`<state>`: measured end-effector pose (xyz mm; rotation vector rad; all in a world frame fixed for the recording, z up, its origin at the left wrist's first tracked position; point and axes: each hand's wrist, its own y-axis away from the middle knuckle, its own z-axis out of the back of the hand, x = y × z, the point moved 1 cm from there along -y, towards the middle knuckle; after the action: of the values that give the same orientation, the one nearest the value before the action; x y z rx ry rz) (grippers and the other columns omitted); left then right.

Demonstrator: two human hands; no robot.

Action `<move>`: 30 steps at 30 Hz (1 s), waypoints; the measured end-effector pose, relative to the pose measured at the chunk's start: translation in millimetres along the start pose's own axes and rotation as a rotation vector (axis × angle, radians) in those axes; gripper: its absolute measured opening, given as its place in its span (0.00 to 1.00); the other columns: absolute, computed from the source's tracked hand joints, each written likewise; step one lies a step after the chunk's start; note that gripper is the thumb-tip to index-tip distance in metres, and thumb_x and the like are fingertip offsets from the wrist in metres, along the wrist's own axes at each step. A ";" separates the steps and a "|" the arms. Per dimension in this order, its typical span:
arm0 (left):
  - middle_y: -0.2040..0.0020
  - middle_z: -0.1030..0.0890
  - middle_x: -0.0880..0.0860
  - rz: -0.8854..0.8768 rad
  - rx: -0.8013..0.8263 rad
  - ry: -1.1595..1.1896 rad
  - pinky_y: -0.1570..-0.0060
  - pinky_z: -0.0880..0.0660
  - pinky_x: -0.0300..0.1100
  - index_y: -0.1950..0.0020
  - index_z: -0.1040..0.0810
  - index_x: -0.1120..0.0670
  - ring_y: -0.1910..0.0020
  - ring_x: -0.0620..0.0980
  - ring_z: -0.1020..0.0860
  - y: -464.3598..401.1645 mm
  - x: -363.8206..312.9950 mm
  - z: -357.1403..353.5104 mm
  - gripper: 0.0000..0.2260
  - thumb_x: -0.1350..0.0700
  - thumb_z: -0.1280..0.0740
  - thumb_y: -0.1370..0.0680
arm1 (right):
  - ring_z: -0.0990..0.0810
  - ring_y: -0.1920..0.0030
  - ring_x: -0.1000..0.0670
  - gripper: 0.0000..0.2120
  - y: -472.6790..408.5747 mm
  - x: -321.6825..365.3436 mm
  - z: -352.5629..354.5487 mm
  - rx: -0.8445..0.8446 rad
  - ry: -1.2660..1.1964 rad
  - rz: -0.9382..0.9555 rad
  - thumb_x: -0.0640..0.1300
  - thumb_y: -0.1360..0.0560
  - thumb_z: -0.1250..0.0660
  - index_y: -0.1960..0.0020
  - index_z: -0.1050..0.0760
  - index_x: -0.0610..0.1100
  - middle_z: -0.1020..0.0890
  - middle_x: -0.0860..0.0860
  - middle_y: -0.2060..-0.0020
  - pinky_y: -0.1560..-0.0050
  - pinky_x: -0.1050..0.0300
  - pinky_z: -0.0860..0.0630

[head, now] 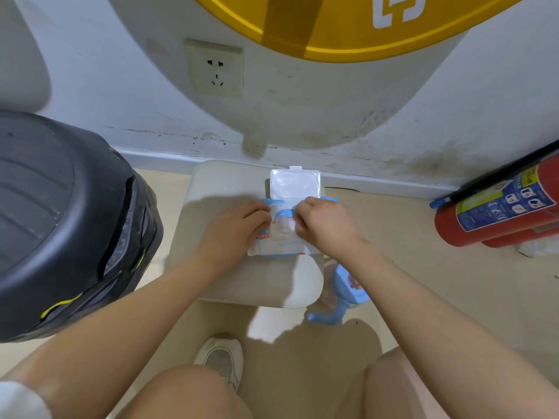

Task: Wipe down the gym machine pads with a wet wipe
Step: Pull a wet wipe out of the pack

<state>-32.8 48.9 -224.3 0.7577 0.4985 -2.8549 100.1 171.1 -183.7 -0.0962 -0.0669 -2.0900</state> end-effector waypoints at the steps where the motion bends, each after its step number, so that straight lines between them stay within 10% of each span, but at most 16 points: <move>1: 0.49 0.18 0.51 -0.003 -0.011 -0.001 0.60 0.28 0.37 0.55 0.24 0.52 0.55 0.46 0.28 -0.4 0.1 -0.6 0.08 0.55 0.42 0.25 | 0.28 0.79 0.43 0.04 2.4 -2.9 -1.0 -0.028 -0.053 0.010 0.40 0.38 0.36 0.71 0.28 0.42 0.26 0.47 0.76 0.76 0.68 0.50; 8: 0.50 0.17 0.52 -0.051 -0.051 -0.010 0.55 0.33 0.37 0.57 0.19 0.57 0.52 0.45 0.26 -2.3 -14.2 -4.7 0.13 0.55 0.42 0.25 | 0.32 0.66 0.55 0.03 36.8 -17.9 -6.8 -0.179 -0.612 -0.271 0.37 0.36 0.37 0.65 0.25 0.40 0.27 0.52 0.71 0.66 0.68 0.36; 18: 0.47 0.22 0.52 0.186 0.081 0.077 0.55 0.34 0.39 0.56 0.29 0.55 0.50 0.53 0.26 -11.9 -27.8 -3.7 0.14 0.44 0.34 0.28 | 0.24 0.58 0.44 0.04 25.0 -13.2 5.0 0.009 -0.468 -0.139 0.36 0.27 0.36 0.58 0.23 0.39 0.23 0.45 0.58 0.58 0.51 0.27; 30: 0.47 0.22 0.50 0.282 0.069 0.167 0.57 0.29 0.45 0.58 0.34 0.50 0.50 0.50 0.25 -11.2 -26.9 -5.0 0.12 0.53 0.30 0.27 | 0.30 0.59 0.51 0.05 42.4 -18.1 -0.9 -0.094 -0.769 -0.219 0.38 0.28 0.42 0.61 0.29 0.38 0.25 0.45 0.63 0.58 0.64 0.34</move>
<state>-9.8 62.6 -211.7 0.9977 0.2865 -2.5728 145.9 165.6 -186.1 -0.9816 -0.4580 -2.1569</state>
